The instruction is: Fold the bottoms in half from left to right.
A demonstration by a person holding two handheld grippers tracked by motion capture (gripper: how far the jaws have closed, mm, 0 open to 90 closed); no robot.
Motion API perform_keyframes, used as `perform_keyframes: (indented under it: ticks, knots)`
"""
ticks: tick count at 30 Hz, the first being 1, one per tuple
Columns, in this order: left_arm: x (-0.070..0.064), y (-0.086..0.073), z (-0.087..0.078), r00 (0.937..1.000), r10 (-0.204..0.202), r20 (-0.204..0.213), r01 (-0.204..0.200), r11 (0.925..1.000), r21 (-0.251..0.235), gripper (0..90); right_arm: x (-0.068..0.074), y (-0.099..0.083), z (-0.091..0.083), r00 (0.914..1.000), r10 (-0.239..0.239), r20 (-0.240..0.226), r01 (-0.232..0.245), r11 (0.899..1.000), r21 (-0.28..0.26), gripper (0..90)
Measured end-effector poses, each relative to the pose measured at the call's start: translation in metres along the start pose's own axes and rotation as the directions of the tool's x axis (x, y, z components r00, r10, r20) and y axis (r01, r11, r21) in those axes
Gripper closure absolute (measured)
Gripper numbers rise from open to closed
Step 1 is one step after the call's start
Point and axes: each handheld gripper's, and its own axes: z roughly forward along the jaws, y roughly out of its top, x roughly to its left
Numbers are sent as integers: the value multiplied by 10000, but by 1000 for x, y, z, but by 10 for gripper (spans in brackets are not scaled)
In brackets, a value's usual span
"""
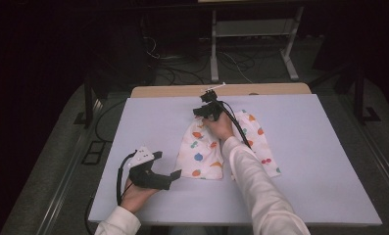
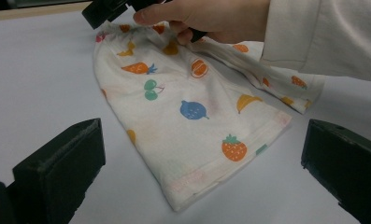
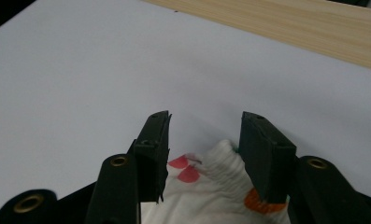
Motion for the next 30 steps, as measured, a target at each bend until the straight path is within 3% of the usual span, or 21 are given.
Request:
perform_keyframes:
  ticks: [3,12,22,30]
  knots:
    - [0,0,0,10000,-3,13,3,10000,0,0,-1,-1,3,9995,315,92,-317,9994,160,590]
    - [0,0,0,10000,10,-8,-10,10000,37,0,-3,-3,6,9980,464,422,-484,9978,464,707]
    - [0,0,1,10000,14,-14,-14,10000,45,0,-1,-2,4,9973,567,463,-590,9969,511,844]
    - [2,0,0,9997,-198,-116,197,9998,-15,0,-2,-2,-1,9975,586,393,-605,9970,491,854]
